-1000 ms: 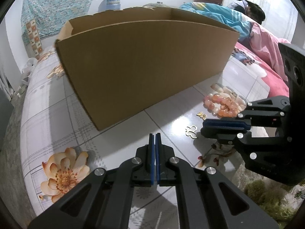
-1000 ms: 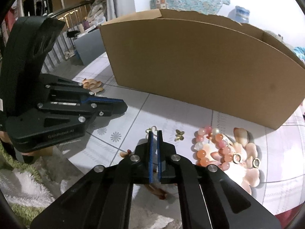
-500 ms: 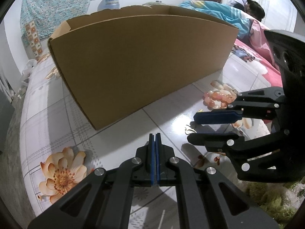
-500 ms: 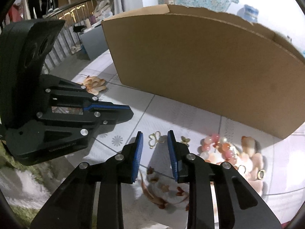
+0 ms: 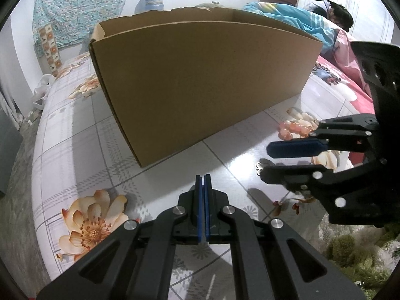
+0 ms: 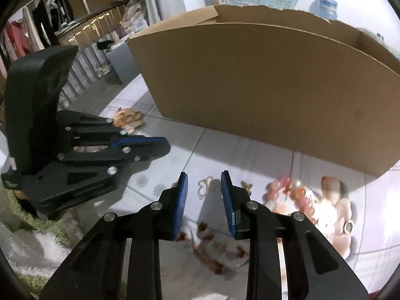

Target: Organize jewelry

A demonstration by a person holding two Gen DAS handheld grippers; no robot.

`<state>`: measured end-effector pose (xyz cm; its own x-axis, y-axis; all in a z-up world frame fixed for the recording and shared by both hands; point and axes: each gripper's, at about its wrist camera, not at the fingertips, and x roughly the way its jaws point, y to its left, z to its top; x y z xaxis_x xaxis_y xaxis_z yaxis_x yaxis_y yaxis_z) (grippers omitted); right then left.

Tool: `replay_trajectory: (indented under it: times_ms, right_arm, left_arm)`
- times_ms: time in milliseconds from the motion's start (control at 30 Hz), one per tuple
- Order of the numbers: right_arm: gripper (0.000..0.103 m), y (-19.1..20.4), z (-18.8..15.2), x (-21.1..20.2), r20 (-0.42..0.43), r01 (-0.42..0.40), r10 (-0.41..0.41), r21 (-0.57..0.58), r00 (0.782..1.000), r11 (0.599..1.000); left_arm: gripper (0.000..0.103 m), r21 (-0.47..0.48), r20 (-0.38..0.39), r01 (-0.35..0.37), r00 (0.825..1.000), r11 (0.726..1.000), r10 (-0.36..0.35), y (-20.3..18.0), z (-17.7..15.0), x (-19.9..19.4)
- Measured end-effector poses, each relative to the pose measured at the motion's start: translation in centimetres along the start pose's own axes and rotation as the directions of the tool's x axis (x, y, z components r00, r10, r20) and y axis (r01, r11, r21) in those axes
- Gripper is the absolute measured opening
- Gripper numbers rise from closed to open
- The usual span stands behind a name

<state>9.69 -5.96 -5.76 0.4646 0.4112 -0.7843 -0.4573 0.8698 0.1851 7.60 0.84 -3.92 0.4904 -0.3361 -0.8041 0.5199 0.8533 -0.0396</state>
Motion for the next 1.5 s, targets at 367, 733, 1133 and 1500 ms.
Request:
replay_trajectory:
  times_ms: [367, 733, 1133, 1500]
  right_arm:
    - [0.028, 1.3, -1.1, -0.6, -0.018, -0.047, 0.046, -0.010, 0.999, 0.999]
    - [0.028, 1.5, -0.8, 0.1, -0.023, 0.024, -0.029, -0.213, 0.999, 0.977]
    - [0.028, 1.0, -1.1, -0.8, -0.056, -0.074, 0.069, -0.105, 0.996, 0.992]
    - [0.028, 3.3, -0.8, 1.3, 0.008, 0.165, -0.165, -0.023, 0.986, 0.986]
  left_arm:
    - [0.001, -0.005, 0.001, -0.001, 1.000, 1.000, 0.001, 0.1, -0.2, -0.1]
    - [0.001, -0.003, 0.003, -0.009, 1.000, 1.000, 0.009, 0.1, -0.2, -0.3]
    - [0.001, -0.013, 0.001, -0.009, 1.000, 1.000, 0.009, 0.3, -0.2, -0.1]
    - [0.001, -0.023, 0.002, -0.009, 1.000, 1.000, 0.009, 0.3, -0.1, 0.0]
